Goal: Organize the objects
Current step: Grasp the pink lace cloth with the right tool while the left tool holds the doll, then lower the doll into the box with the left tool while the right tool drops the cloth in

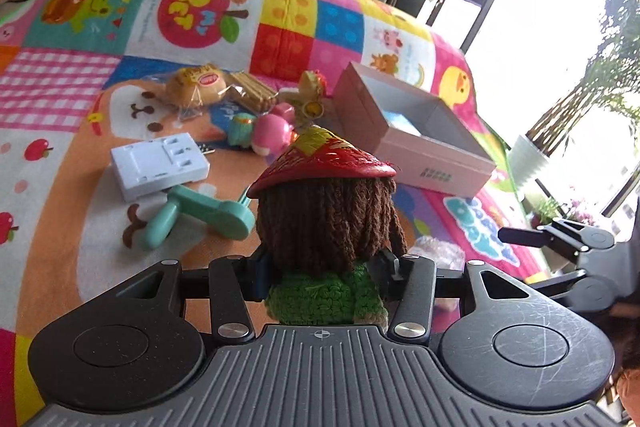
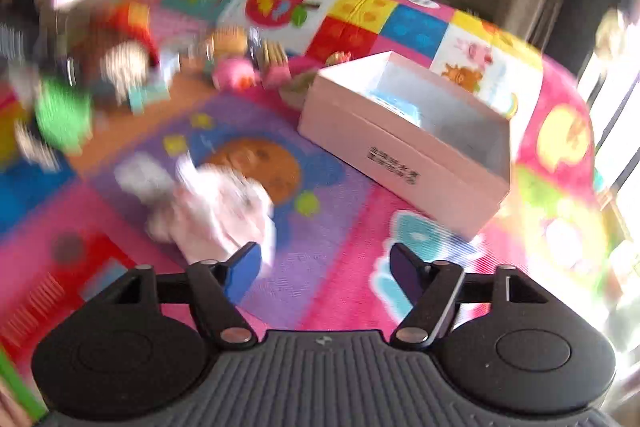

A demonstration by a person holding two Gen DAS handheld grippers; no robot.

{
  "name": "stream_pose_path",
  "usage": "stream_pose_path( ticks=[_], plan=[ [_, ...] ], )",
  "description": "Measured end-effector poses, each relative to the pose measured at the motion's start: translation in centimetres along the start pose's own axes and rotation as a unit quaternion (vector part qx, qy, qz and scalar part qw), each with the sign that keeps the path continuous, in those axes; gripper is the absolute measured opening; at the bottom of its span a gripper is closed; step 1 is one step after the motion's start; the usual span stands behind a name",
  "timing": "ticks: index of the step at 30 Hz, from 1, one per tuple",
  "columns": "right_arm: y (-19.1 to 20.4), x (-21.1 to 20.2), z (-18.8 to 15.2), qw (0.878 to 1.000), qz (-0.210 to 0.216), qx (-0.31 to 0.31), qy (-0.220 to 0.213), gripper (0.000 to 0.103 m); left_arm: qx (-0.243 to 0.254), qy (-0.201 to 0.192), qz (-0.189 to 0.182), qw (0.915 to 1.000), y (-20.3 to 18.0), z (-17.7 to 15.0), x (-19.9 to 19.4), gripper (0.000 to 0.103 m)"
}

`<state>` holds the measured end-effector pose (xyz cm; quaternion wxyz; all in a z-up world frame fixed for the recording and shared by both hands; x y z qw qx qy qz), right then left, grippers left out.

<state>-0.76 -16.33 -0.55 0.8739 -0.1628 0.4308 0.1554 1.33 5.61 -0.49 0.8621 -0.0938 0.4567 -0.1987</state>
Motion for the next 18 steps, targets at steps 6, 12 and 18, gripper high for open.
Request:
stream_pose_path(
  ticks=[6, 12, 18],
  plan=[
    [2.9, 0.7, 1.3, 0.994, 0.102, 0.027, -0.019, 0.080, 0.020, 0.031, 0.029, 0.9989, -0.5, -1.1, 0.5, 0.053],
    [4.2, 3.6, 2.0, 0.994, 0.104, 0.020, -0.002, 0.045, 0.054, 0.054, 0.047, 0.9960, -2.0, -1.8, 0.9, 0.053],
    [1.5, -0.7, 1.8, 0.992, 0.104, 0.036, -0.058, 0.032, 0.114, 0.056, 0.032, 0.9913, -6.4, 0.8, 1.1, 0.053]
  ],
)
Point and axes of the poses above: each gripper's, at about its wrist camera, not at the fingertips, and x roughly the way its jaws point, y to its left, z to its top, the point moved 9 cm from there along x, roughly the way its jaws point, and after that the axes turned 12 degrees about y, right-handed, at the moved point
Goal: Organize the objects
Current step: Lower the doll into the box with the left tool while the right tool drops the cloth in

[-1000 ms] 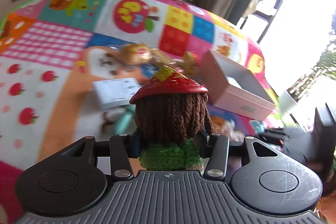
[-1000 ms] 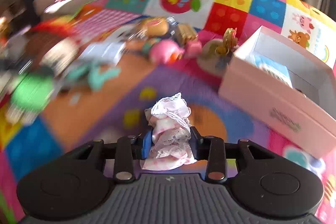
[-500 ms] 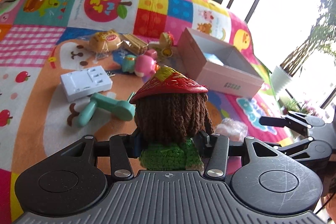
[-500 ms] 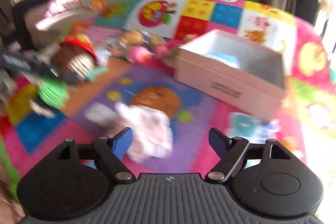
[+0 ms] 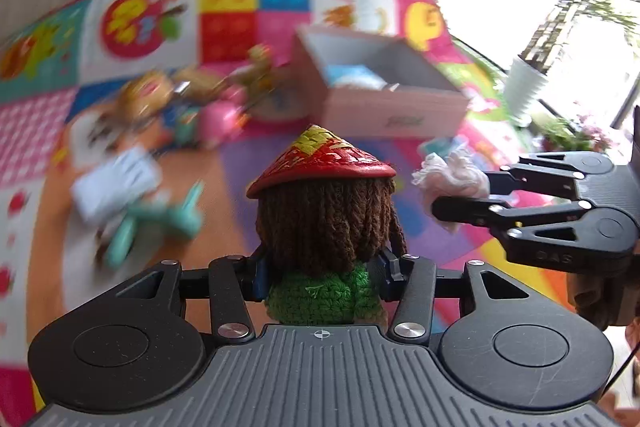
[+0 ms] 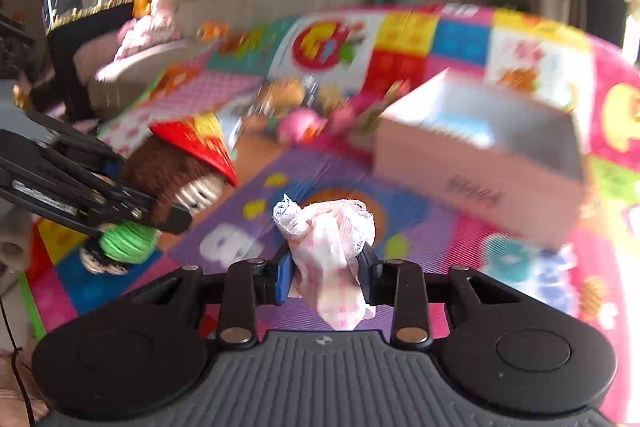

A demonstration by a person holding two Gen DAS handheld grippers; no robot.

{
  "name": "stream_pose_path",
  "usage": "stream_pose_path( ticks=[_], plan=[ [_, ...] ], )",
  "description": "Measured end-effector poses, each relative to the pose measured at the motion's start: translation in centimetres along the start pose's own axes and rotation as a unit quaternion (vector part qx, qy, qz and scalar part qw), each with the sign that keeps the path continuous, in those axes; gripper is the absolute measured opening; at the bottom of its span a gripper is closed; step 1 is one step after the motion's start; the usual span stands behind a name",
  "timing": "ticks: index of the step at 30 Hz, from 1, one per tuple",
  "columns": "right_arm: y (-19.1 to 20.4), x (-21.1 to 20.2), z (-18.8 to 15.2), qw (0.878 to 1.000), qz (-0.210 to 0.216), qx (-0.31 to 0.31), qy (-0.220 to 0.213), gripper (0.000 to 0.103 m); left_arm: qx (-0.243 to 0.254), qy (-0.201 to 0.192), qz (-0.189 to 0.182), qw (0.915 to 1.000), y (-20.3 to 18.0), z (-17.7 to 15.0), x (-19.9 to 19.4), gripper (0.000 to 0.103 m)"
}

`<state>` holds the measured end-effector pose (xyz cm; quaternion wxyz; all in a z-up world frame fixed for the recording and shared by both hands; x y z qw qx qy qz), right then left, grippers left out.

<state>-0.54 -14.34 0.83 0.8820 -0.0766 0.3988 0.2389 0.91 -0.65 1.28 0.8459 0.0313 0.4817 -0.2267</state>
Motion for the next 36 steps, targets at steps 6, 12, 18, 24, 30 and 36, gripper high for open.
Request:
stream_pose_path(
  ticks=[6, 12, 18, 24, 30, 36],
  plan=[
    [-5.1, -5.9, 0.6, 0.994, -0.047, 0.043, -0.086, 0.032, 0.056, -0.056, -0.028, 0.9965, -6.1, 10.4, 0.7, 0.053],
    [-9.6, -7.0, -0.1, 0.984, -0.081, 0.101, -0.121, 0.032, -0.053, -0.032, -0.127, 0.9900, -10.4, 21.5, 10.5, 0.053],
    [-12.2, -6.6, -2.0, 0.981, -0.093, 0.130, -0.114, 0.032, -0.120, 0.043, -0.113, 0.9854, -10.4, 23.3, 20.2, 0.054],
    [-14.5, -6.0, -3.9, 0.978, -0.106, 0.148, -0.100, 0.032, -0.087, 0.075, -0.035, 0.9928, -9.6, 21.3, 20.2, 0.054],
    [-14.6, -5.0, -3.3, 0.979, -0.101, 0.148, -0.095, 0.033, -0.033, 0.028, -0.045, 0.9981, -10.3, 20.6, 14.6, 0.052],
    [-14.9, -4.3, -1.7, 0.979, -0.107, 0.150, -0.083, 0.033, -0.024, -0.089, -0.069, 0.9934, -7.1, 18.0, 5.8, 0.052]
  ],
)
Point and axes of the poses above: each gripper's, at about its wrist camera, not at the fingertips, and x roughly the way its jaws point, y to its left, z to its top, the point moved 9 cm from there along x, roughly the way its jaws point, and after that the axes turned 12 degrees about y, right-handed, at the moved point
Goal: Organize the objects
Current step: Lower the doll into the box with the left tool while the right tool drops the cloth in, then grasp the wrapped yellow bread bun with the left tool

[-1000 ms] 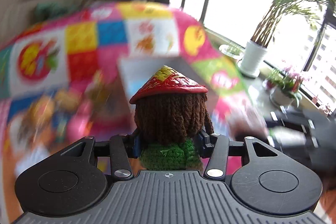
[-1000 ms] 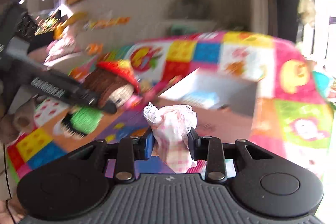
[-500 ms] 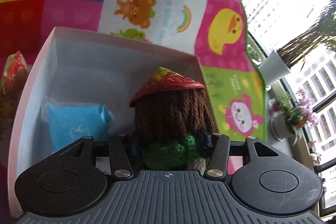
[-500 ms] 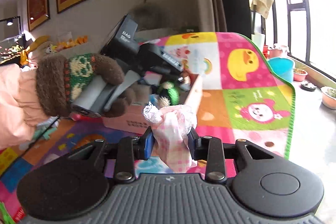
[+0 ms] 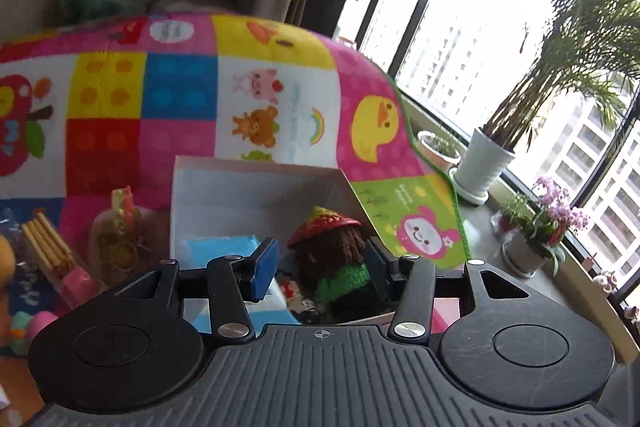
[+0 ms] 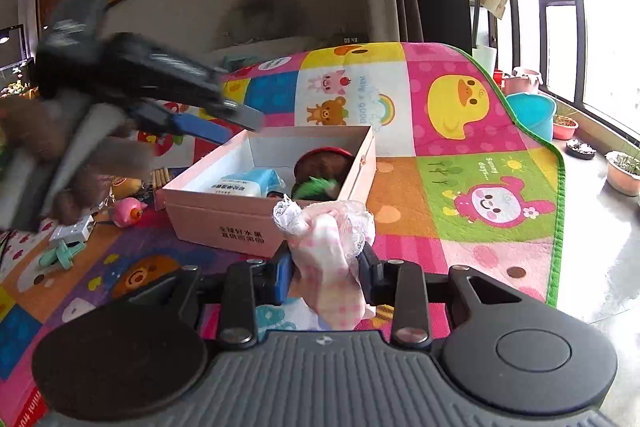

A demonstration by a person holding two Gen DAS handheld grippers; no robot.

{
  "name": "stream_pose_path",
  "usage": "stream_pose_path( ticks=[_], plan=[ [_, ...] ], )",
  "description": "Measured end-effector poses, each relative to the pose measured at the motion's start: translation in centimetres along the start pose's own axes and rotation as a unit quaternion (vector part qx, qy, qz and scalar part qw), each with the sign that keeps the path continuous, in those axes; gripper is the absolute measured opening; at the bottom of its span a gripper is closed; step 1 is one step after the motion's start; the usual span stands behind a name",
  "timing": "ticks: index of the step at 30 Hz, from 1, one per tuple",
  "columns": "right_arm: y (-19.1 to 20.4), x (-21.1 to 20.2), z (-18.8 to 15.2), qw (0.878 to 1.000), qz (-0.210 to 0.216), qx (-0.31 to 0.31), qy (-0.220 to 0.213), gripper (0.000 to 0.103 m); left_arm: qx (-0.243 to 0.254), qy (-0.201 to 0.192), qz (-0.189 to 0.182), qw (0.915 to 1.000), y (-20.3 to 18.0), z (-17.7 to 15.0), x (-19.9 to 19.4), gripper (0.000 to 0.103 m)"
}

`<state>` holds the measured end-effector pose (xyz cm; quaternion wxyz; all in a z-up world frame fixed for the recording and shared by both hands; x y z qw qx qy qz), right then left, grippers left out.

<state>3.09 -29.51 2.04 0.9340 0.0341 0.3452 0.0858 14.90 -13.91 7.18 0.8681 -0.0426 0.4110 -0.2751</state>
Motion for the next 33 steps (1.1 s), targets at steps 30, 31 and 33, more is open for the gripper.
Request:
stream_pose_path(
  ticks=[30, 31, 33],
  plan=[
    [7.7, 21.4, 15.8, 0.975, -0.102, -0.018, 0.197, 0.068, -0.084, -0.065, 0.160, 0.9814, 21.4, -13.8, -14.5, 0.052],
    [8.8, 20.3, 16.4, 0.979, -0.099, -0.035, 0.178, 0.071, -0.085, -0.067, 0.160, 0.9812, 21.7, -13.5, -14.7, 0.052],
    [11.5, 18.6, 17.1, 0.985, -0.067, -0.061, 0.150, 0.078, -0.076, -0.068, 0.161, 0.9817, 21.9, -12.7, -14.7, 0.052]
  ],
)
Point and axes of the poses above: each gripper's, at about its wrist camera, not at the fingertips, and x roughly the way its jaws point, y to its left, z to its top, the point moved 9 cm from there along x, roughly the way its jaws point, and after that the axes turned 12 degrees about y, right-handed, at the moved point
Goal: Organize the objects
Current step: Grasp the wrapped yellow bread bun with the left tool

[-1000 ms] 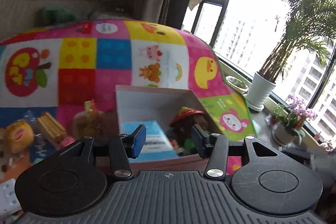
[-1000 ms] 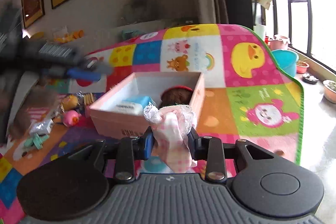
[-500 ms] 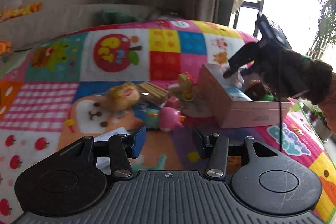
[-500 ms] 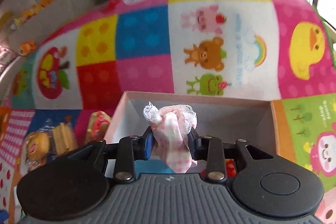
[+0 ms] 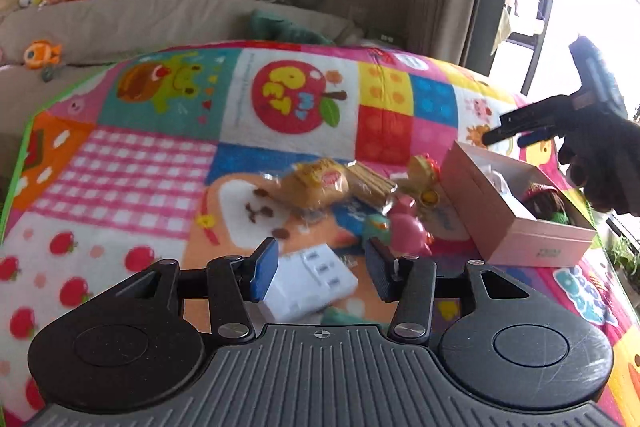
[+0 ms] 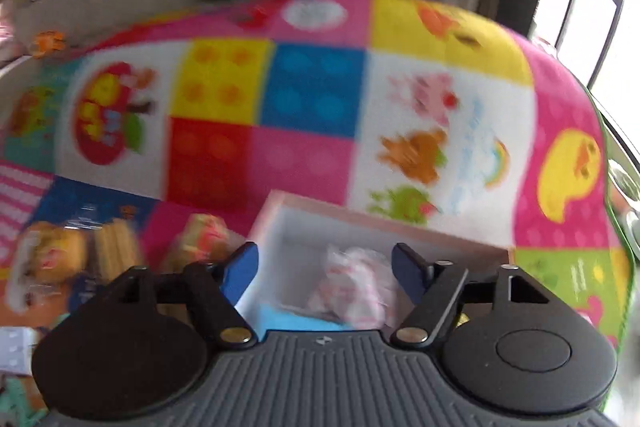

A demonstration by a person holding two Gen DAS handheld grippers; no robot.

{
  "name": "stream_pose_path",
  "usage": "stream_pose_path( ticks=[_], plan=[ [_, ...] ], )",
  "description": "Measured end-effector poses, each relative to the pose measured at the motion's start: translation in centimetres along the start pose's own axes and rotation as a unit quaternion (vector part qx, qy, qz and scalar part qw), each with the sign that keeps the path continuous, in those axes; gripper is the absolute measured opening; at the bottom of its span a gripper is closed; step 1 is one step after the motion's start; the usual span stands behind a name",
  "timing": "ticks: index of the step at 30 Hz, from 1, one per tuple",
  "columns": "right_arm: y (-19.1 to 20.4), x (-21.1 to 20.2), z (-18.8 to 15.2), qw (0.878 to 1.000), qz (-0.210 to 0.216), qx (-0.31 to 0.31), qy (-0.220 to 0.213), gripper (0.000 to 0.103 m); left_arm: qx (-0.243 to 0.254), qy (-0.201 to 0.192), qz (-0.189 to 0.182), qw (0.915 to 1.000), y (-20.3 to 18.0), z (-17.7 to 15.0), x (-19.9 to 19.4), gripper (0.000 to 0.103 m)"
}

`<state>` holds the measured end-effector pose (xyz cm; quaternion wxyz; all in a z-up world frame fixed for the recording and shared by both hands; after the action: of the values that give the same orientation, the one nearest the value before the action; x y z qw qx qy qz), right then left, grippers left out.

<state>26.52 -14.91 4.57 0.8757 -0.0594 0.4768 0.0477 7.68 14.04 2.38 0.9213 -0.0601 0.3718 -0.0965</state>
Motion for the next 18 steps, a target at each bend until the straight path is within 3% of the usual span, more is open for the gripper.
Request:
stream_pose_path(
  ticks=[6, 11, 14, 18],
  plan=[
    [7.3, -3.1, -1.1, 0.996, 0.075, -0.045, -0.019, 0.079, 0.090, 0.000, 0.009, 0.9959, -0.4, 4.0, 2.7, 0.052],
    [12.1, -6.0, -7.6, 0.982, 0.109, -0.141, -0.067, 0.079, 0.192, 0.048, 0.001, 0.9802, -1.5, 6.4, 7.4, 0.055],
    [12.5, -6.8, -12.0, 0.974, 0.126, -0.175, -0.070, 0.079, 0.220, 0.069, 0.042, 0.9721, -1.2, 7.9, 10.6, 0.053],
    [11.0, -7.0, -15.4, 0.972, 0.165, -0.160, -0.050, 0.079, 0.227, 0.126, 0.027, 0.9654, -0.7, 8.7, 14.6, 0.056]
  ],
)
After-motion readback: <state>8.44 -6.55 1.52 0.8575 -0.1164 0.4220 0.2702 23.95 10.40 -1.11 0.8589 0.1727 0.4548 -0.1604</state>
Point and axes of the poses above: each gripper's, at about its wrist camera, not at the fingertips, and x roughly the way its jaws point, y to its left, z to its top, the point moved 9 cm from there along x, roughly the way its jaws point, and after that the axes turned 12 degrees about y, right-handed, at the moved point
